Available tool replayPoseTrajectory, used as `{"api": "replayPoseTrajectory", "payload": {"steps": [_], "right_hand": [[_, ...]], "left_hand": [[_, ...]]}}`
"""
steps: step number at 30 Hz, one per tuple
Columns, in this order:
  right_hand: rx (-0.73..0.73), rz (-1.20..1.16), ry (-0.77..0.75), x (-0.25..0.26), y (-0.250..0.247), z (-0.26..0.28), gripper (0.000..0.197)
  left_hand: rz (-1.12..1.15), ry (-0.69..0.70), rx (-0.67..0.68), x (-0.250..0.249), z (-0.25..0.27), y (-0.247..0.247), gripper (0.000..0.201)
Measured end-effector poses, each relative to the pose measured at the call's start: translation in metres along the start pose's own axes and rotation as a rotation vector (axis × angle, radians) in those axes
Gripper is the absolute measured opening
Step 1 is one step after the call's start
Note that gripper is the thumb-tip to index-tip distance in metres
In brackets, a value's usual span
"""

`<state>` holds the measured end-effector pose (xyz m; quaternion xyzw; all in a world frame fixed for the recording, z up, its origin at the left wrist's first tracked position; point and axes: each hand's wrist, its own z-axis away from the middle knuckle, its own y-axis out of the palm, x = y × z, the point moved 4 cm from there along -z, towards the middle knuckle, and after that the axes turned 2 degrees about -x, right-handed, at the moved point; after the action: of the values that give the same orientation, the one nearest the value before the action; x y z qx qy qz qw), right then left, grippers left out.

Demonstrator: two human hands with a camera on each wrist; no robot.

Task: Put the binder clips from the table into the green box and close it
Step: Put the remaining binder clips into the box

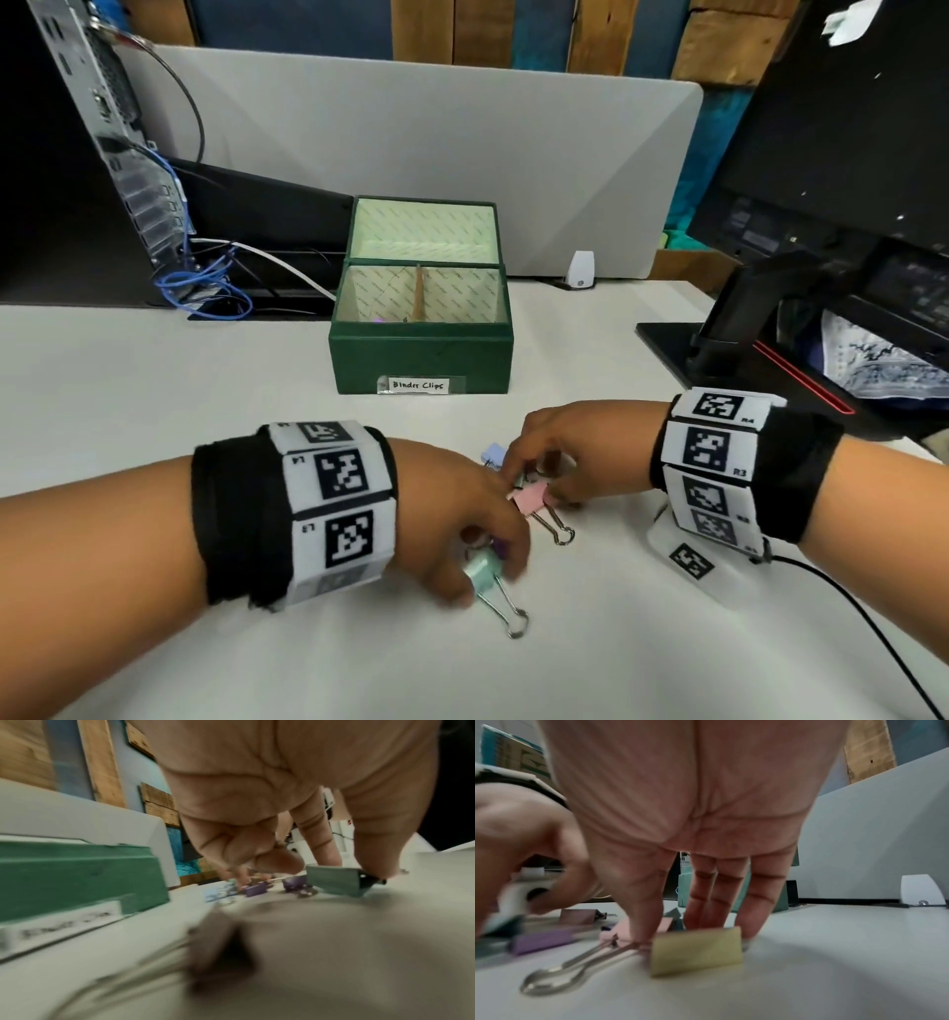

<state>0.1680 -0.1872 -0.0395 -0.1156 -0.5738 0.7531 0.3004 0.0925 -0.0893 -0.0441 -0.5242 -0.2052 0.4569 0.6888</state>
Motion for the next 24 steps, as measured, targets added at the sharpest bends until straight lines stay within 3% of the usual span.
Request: {"api": "replayPoseTrajectory", "payload": {"steps": [6, 9, 12, 14, 17, 24], "right_hand": [[0.039, -0.001, 0.038, 0.001, 0.001, -0.007, 0.031], [0.036, -0.038, 0.056, 0.001, 0.001, -0.012, 0.019], [-0.008, -0.038, 0.061, 0.001, -0.004, -0.013, 0.002], [-0.031, -0.070, 0.079, -0.003, -0.008, -0.011, 0.016], [-0.093, -0.138, 0.144, -0.015, -0.018, -0.007, 0.013], [-0.195, -0.068, 0.249, -0.043, -0.023, 0.002, 0.020]], "left_hand": [[0.097, -0.191, -0.039, 0.037, 0.012, -0.006, 0.033], [0.117, -0.225, -0.115, 0.035, 0.008, -0.012, 0.026], [0.025, -0.208, -0.187, 0.025, -0.007, -0.016, 0.032], [0.036, -0.168, -0.206, 0.018, -0.016, -0.016, 0.041], [-0.018, -0.170, -0.172, 0.012, -0.025, -0.012, 0.044], [-0.028, -0.166, -0.152, 0.017, -0.032, -0.016, 0.029]]}}
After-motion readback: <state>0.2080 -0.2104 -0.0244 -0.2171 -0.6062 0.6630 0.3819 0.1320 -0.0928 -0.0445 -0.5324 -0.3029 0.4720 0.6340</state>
